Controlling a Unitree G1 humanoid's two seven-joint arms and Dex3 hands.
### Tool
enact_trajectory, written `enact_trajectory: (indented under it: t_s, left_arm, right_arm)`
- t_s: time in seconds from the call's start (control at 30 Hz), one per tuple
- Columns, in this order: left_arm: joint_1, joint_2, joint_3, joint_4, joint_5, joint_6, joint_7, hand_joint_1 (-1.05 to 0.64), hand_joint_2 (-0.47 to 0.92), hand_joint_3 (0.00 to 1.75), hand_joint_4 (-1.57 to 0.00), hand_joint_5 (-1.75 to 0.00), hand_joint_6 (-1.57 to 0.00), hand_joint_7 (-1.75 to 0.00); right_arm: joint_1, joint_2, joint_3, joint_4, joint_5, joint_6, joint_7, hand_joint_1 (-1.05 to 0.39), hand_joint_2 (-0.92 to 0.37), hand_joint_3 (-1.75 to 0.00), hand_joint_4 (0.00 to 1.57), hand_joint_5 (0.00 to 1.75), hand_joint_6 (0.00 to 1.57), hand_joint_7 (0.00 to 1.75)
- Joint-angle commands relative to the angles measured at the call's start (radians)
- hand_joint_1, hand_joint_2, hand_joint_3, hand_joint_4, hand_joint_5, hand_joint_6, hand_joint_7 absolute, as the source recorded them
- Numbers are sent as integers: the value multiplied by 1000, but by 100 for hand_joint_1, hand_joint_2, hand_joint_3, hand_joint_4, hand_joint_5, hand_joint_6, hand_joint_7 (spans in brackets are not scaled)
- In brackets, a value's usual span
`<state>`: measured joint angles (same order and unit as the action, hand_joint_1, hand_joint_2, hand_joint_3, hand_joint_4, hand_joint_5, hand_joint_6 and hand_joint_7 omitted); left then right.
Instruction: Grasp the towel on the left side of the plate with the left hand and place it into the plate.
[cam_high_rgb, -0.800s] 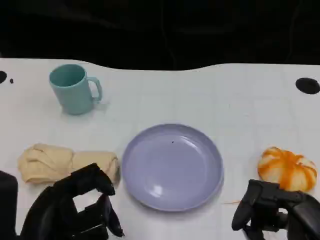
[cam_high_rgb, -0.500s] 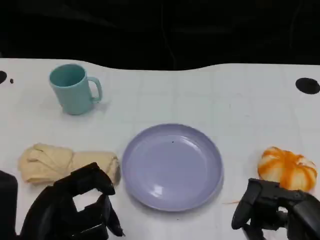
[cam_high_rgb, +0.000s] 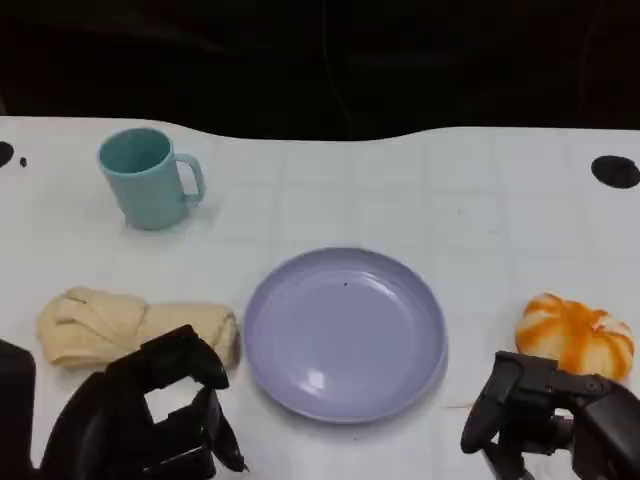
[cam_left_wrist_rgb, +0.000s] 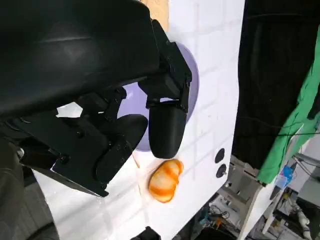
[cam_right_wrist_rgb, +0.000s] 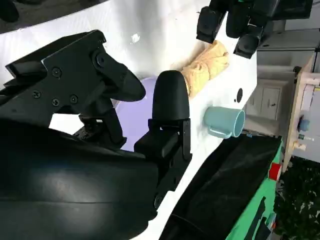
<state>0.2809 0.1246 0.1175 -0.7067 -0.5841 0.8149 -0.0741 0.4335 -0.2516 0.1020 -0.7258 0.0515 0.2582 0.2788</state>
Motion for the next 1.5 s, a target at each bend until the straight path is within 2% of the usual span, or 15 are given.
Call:
enact_trajectory:
  t_s: [0.03,0.1,0.17,0.3,0.37,0.47,0.57,0.67,0.83,1.03,1.17,1.2,1.37,1.5]
  left_arm:
    - [-8,-6,10,10,11,-34,9,-9,53,136,-81,-175,-67,-169]
    - [-11,-13,12,14,25,-56,17,-10,56,127,-70,-170,-65,-144]
    - [-13,-20,6,15,51,-87,25,-12,53,119,-59,-153,-63,-112]
    - [-7,-10,-33,31,160,-201,23,-15,53,103,-50,-129,-60,-75]
    - [-2,10,-63,51,247,-296,8,-20,65,76,-44,-116,-58,-55]
    - [-6,42,-84,88,340,-405,-16,-23,77,49,-39,-104,-55,-37]
    - [-29,75,-83,105,396,-439,-29,-23,89,22,-39,-91,-56,-23]
    - [-55,117,-79,111,440,-440,-49,-24,91,14,-34,-86,-53,-16]
    - [-96,224,-93,129,561,-453,-91,-30,90,7,-23,-81,-45,-8]
    - [-177,403,-160,199,796,-487,-157,-36,88,2,-5,-69,-36,-1]
    - [-228,484,-232,251,974,-506,-181,-42,88,0,-7,-60,-33,0]
    - [-238,496,-246,265,1007,-516,-185,-43,88,0,-12,-52,-33,0]
    - [-336,540,-348,389,1189,-536,-230,-48,87,0,-19,-37,-30,0]
    - [-409,516,-393,478,1245,-504,-288,-47,86,0,-22,-24,-28,0]
  right_arm:
    - [1,-2,-10,4,10,-4,-3,-5,-56,-113,75,175,66,142]
    - [0,-4,-8,4,4,-1,-3,-5,-56,-114,75,175,66,142]
    - [-1,-5,-5,2,1,0,-3,-5,-55,-114,75,175,66,142]
    - [-3,-2,2,3,-2,-2,-6,-4,-55,-115,75,175,65,142]
    - [-5,-2,6,4,-8,-6,-9,-5,-54,-114,75,175,66,142]
    - [-9,-2,8,3,-10,-3,-10,-5,-54,-114,75,174,66,142]
    - [-10,3,15,-5,-5,17,-13,-4,-55,-115,74,175,66,142]
    - [-10,5,24,-17,-9,28,-17,-4,-54,-116,75,175,66,143]
    - [-10,7,27,-24,-6,35,-18,-5,-54,-115,76,175,66,143]
    - [-11,3,24,-31,-6,42,-21,-5,-54,-115,76,175,66,143]
    - [-13,3,21,-32,-1,49,-19,-5,-54,-114,76,175,66,143]
    - [-13,3,21,-33,-1,51,-19,-5,-54,-114,76,175,66,143]
    - [-13,2,22,-34,-3,51,-19,-6,-54,-114,75,175,67,142]
    - [-10,2,22,-35,-5,48,-20,-6,-55,-113,75,175,67,141]
